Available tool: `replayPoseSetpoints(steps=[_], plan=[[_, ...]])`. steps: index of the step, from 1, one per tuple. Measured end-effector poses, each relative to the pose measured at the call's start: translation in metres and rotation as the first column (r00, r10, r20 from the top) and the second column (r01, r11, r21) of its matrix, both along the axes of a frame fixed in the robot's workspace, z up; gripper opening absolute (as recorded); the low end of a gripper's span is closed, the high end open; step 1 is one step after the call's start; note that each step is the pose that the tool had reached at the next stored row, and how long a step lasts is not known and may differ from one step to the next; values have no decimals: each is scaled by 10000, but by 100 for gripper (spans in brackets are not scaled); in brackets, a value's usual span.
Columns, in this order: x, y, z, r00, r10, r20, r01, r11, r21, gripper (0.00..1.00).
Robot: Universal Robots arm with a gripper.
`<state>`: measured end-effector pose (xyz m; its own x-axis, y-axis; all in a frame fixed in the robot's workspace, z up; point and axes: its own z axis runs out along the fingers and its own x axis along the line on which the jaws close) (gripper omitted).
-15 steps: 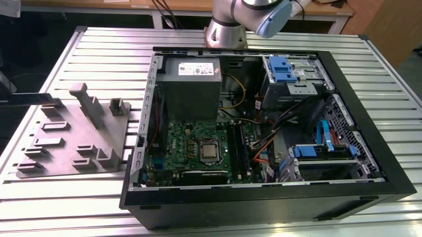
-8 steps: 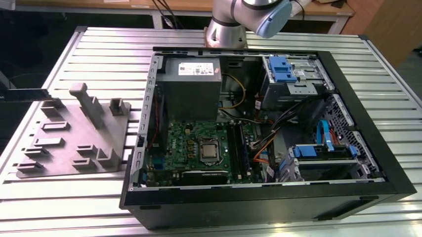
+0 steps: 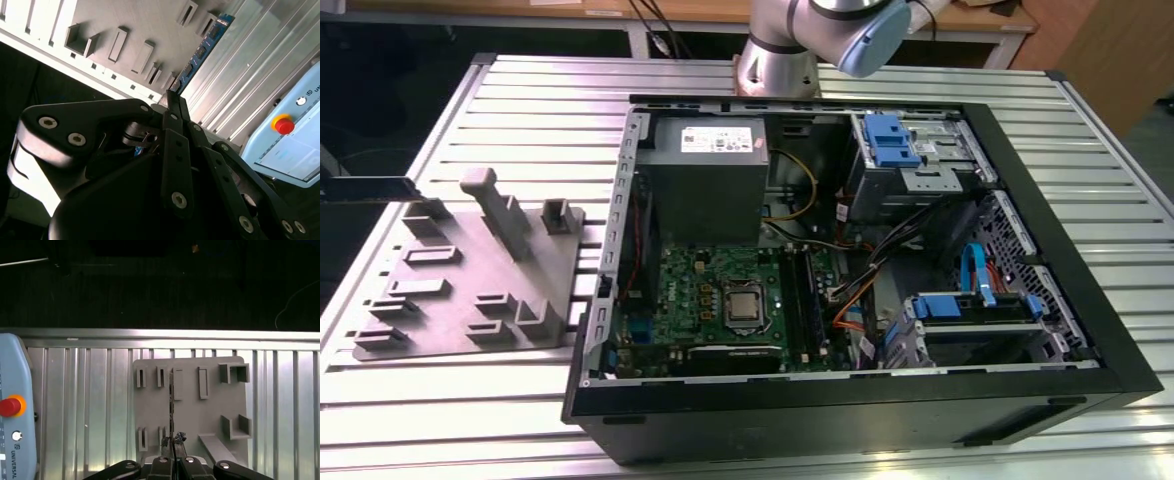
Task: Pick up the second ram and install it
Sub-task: 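Pick up the second ram and move it above second insertion slot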
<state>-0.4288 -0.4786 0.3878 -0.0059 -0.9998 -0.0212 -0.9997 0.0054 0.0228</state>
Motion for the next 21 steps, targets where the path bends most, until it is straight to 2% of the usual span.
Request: replayPoseSetpoints(steps=[9, 17, 21], plan=[[2, 1, 7, 10000, -27, 0, 27, 10000, -1, 12], [89, 0, 6, 10000, -25, 0, 25, 10000, -1, 12], [91, 0, 6, 10000, -26, 0, 26, 10000, -1, 12]])
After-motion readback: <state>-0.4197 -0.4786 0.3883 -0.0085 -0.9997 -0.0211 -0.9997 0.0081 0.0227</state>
